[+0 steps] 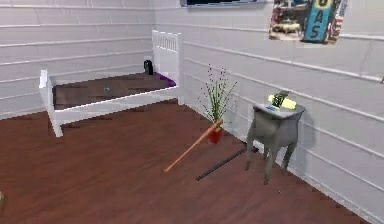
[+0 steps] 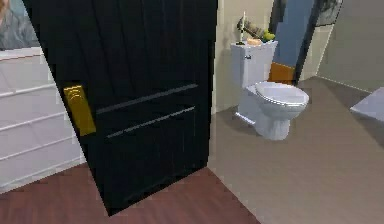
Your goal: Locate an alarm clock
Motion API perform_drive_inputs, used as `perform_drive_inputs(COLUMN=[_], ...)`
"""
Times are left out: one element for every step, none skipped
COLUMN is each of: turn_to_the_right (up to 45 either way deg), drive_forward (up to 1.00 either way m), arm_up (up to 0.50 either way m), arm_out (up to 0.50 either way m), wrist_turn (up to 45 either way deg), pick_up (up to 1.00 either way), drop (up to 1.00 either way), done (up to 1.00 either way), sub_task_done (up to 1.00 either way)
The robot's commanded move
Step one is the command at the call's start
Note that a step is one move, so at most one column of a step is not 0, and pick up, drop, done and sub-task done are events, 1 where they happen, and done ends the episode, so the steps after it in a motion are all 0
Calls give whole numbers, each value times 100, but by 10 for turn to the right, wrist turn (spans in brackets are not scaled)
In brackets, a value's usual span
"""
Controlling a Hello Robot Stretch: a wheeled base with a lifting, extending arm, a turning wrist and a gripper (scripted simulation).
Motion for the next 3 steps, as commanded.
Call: perform_drive_inputs(turn_to_the_right=[0, -300, 0], drive_forward=[15, 0, 100], arm_up=[0, 0, 0], arm_out=[0, 0, 0], wrist_turn=[0, 0, 0], pick_up=[0, 0, 0], drop=[0, 0, 0], done=[0, 0, 0], sub_task_done=[0, 0, 0])
